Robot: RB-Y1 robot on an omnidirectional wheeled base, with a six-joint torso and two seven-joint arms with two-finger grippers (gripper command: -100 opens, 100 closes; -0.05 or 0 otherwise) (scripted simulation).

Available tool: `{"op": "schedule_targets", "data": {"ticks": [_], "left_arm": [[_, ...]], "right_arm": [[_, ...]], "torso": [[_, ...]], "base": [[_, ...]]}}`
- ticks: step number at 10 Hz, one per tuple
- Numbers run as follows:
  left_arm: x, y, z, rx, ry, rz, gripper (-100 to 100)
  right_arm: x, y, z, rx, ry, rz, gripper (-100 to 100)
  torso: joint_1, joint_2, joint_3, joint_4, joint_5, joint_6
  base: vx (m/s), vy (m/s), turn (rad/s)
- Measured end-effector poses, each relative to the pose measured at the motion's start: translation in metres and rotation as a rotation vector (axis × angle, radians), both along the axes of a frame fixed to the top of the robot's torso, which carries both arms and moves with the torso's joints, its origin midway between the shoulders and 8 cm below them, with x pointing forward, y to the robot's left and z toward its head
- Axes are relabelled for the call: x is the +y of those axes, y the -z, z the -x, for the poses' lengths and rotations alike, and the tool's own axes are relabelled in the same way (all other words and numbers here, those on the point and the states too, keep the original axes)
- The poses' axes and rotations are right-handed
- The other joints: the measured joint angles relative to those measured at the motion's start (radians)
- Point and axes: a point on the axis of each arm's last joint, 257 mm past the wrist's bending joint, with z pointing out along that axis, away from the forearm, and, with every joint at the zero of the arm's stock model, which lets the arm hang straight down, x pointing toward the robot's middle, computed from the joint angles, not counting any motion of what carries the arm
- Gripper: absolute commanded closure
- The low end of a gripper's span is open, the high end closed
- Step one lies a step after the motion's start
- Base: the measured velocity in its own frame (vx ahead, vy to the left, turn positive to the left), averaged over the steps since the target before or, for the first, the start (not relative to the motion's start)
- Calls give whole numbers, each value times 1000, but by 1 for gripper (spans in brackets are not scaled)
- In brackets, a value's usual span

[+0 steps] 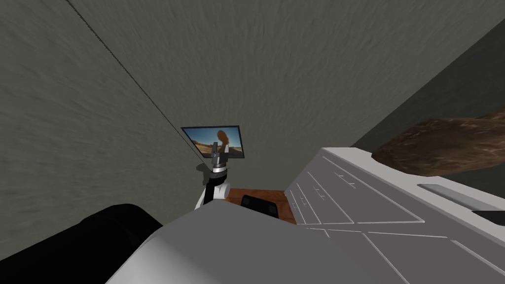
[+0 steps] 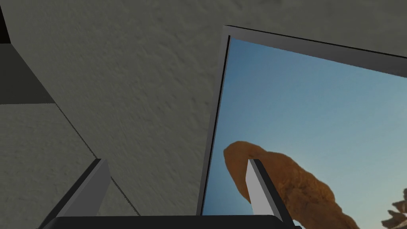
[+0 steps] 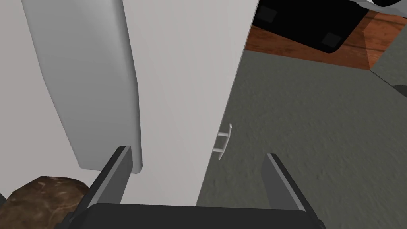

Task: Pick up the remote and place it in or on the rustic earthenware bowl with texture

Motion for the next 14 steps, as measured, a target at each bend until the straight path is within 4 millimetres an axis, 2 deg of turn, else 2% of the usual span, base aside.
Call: {"op": "schedule_targets", "data": {"ticks": [1,4,5,6,9,10,14], "left_arm": [[0,0,0,0,0,0,0],[0,0,0,0,0,0,0],[0,0,0,0,0,0,0],[0,0,0,0,0,0,0],[0,0,0,0,0,0,0],[0,0,0,0,0,0,0],[0,0,0,0,0,0,0]], "right_arm": [[-13,-2,16,42,27,24,-100],[-32,8,65,161,91,44,-100],[-32,9,67,167,92,42,0],[-32,9,67,167,92,43,-100],[-45,29,69,165,122,42,-100],[-45,29,69,164,123,42,100],[-45,29,69,165,123,42,100]], "torso": [[-3,-2,-1,-1,-1,0],[2,-1,-1,-1,0,0],[5,1,0,0,1,0],[7,3,1,0,1,0],[10,8,4,2,2,0],[10,7,4,2,2,0],[8,4,2,1,2,0]], "base": [[106,-163,67],[62,-67,37],[6,-7,0],[-39,20,122],[-55,29,85],[0,0,0],[0,0,0]]}}
